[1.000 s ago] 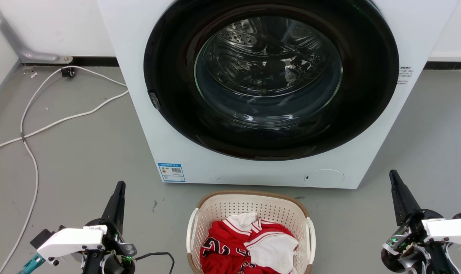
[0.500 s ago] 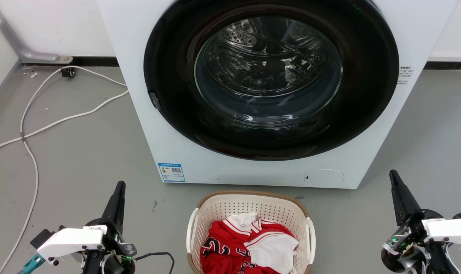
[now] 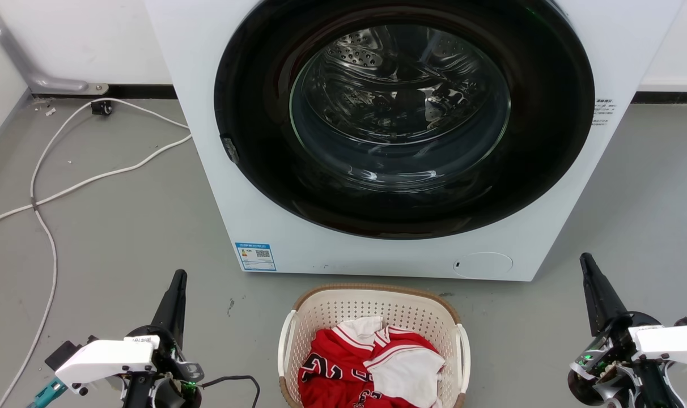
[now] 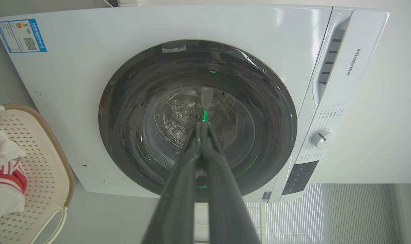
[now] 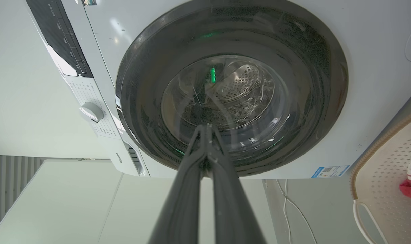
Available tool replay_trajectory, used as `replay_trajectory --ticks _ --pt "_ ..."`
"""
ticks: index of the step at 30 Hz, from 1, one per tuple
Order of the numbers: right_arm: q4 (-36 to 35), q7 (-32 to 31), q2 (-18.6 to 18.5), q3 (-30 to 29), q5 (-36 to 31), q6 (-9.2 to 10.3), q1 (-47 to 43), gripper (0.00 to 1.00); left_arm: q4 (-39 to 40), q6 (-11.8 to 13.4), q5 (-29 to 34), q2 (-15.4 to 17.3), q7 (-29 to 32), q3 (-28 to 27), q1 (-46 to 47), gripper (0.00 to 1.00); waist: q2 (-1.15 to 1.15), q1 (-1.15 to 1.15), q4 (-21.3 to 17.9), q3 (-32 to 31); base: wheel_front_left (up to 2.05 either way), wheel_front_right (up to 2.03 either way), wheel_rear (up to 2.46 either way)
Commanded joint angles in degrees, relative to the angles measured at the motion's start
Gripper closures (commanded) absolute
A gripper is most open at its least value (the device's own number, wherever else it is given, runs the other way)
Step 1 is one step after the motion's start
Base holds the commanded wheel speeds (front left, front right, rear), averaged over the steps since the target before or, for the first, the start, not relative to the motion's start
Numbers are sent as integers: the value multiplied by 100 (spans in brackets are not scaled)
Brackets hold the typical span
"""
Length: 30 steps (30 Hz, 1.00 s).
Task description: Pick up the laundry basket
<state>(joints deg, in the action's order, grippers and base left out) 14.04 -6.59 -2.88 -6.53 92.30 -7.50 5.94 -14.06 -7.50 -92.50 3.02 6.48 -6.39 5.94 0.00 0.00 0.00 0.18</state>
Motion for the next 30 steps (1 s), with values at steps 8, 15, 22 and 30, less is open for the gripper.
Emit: replay_trajectory --ticks 8,15,22,30 --pt "114 70 7 22 -45 1 -147 0 -95 1 30 -20 -79 67 -127 0 0 0 -1 2 0 0 0" --pt "-27 274 6 -44 -630 1 -200 0 45 16 590 -19 -280 100 -115 0 0 0 -3 10 0 0 0" --pt "-360 463 5 -66 -1626 1 -263 0 332 200 1490 -18 -467 223 -98 0 0 0 -5 27 0 0 0" --pt "-697 660 4 26 -2876 1 -339 0 575 333 2420 -17 -663 396 -104 0 0 0 -5 46 0 0 0"
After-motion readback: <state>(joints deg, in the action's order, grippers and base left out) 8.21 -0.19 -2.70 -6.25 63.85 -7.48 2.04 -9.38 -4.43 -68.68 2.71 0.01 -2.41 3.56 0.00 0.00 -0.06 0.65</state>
